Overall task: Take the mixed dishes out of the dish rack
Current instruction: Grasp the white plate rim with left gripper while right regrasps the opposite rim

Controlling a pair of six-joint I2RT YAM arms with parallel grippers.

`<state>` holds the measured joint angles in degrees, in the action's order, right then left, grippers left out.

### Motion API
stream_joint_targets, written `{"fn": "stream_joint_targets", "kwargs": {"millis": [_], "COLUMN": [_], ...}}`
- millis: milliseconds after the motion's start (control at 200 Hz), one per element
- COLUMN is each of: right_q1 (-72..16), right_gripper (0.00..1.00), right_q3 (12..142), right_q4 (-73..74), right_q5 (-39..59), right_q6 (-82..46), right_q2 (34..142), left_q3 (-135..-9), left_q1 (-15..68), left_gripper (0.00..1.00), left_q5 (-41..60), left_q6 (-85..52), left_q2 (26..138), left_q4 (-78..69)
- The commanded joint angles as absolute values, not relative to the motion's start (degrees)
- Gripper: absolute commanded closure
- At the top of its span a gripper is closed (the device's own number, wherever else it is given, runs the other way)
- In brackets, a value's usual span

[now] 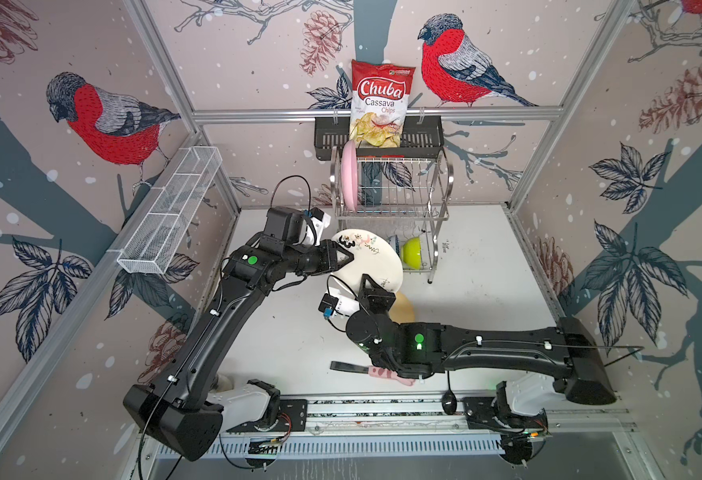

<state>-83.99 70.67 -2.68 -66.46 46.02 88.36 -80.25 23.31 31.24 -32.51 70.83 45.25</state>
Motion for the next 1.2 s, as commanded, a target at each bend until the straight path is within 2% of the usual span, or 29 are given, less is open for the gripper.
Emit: {"fn": "stream_joint_targets", "kwargs": {"millis": [0, 70, 175, 310, 440, 530, 615, 755, 955, 1040, 1196], "right_q1": [-83.8, -83.7, -83.5, -82.8, -81.7, -81.1, -81.0, -81.0, -76.8, -71.2, -54.8], "right_gripper": [1.0, 0.99, 0.91, 0.79, 0.55, 0.4, 0.32, 0.24, 0.2, 0.21, 0.24], "right_q3": [71.3, 71.4, 71.1, 70.2, 70.6, 72.1, 74.0, 76.5, 86.2, 86.6, 78.9], "right_q4": [11.2, 11.8, 12.0, 11.8, 7.3, 0.9, -4.7, -11.1, -22.5, -23.7, -17.9], "right_q5": [-67.9, -67.8, -67.5, -66.4, -63.0, -56.9, -49.9, -36.5, -19.0, -14.1, -2.6], "right_q6": [47.4, 47.6, 46.8, 43.4, 35.6, 27.8, 21.5, 13.2, -2.4, -8.0, -16.1], "right_q2": [88.3, 88.4, 88.1, 86.8, 84.7, 82.5, 80.5, 76.5, 73.6, 72.0, 64.7], "left_q3": [-79.2, -78.4, -77.4, -76.8, -77.7, -78.6, -79.0, -81.1, -87.4, -89.6, -86.8], "left_q1": [23.7, 23.8, 23.9, 24.0, 24.0, 24.0, 24.1, 24.0, 24.0, 23.9, 23.9], "left_gripper": [0.78, 0.88, 1.0, 1.0, 1.0, 1.0, 1.0, 1.0, 1.0, 1.0, 1.0], "left_q5": [31.0, 30.8, 31.3, 32.8, 33.7, 33.1, 31.9, 31.6, 33.0, 33.1, 33.0], "left_q6": [-30.7, -30.8, -31.7, -33.6, -34.8, -35.3, -36.5, -38.2, -37.1, -34.3, -29.1], "left_q2": [71.1, 70.8, 70.3, 69.5, 69.2, 69.4, 69.2, 70.0, 75.5, 77.4, 76.3], "left_q4": [45.4, 45.3, 43.7, 41.1, 39.5, 39.8, 39.5, 38.2, 41.4, 41.9, 39.5]}}
